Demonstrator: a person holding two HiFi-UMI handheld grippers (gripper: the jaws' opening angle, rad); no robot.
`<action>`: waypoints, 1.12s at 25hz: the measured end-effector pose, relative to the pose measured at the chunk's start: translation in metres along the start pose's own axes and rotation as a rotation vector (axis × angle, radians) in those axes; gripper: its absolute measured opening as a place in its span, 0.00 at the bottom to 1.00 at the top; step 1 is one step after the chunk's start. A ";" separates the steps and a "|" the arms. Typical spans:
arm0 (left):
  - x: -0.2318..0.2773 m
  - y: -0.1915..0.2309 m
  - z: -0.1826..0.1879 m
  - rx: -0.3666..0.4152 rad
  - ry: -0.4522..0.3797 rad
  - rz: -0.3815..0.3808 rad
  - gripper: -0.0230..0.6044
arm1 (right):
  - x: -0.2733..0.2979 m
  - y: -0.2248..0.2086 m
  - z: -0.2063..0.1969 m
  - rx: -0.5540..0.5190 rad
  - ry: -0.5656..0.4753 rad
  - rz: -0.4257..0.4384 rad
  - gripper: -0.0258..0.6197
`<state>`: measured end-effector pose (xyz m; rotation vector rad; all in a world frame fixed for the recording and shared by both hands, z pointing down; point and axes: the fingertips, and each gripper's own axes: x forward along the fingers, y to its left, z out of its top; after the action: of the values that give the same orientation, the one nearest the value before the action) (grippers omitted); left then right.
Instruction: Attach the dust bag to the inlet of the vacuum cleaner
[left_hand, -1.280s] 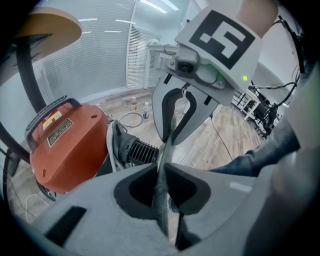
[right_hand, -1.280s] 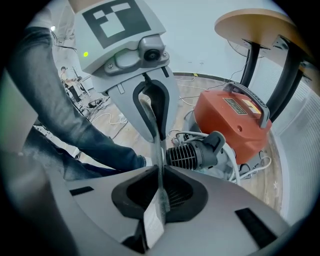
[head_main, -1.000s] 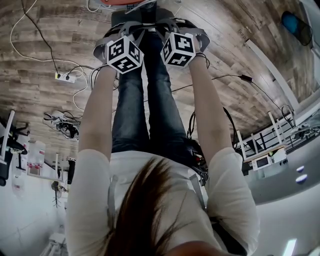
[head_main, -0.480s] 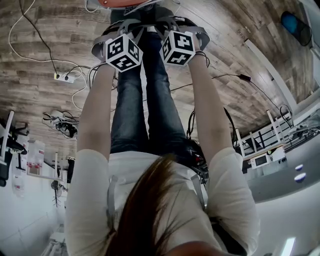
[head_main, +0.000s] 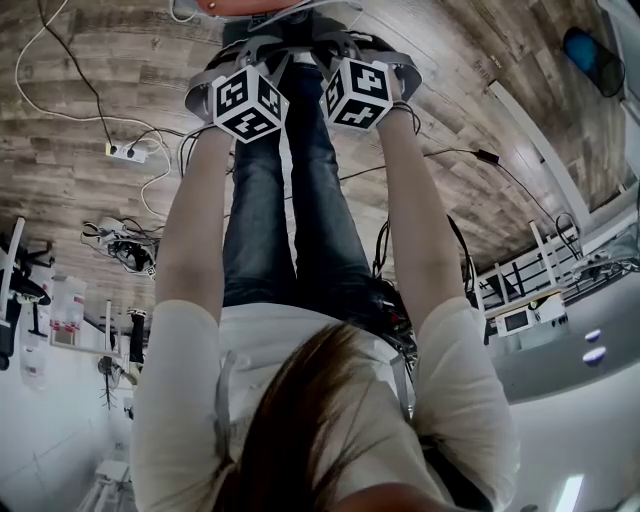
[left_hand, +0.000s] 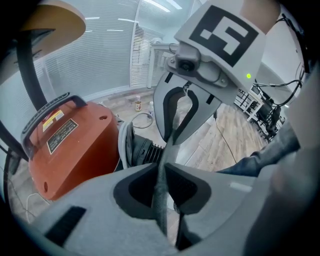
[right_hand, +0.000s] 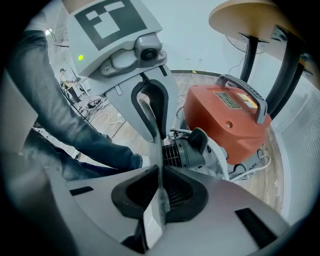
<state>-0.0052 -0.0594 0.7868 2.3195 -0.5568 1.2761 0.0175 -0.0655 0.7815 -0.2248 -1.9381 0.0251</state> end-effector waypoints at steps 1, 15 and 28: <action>0.000 0.001 0.000 -0.002 0.000 0.000 0.12 | 0.000 -0.001 0.000 0.004 0.001 0.002 0.10; 0.002 0.011 0.004 -0.084 -0.011 0.004 0.14 | 0.001 -0.013 0.000 0.044 0.006 0.024 0.11; 0.002 0.014 0.004 -0.116 -0.014 0.019 0.15 | 0.001 -0.019 0.001 0.100 0.011 0.014 0.13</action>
<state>-0.0092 -0.0738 0.7893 2.2340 -0.6422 1.2046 0.0139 -0.0835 0.7842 -0.1721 -1.9189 0.1294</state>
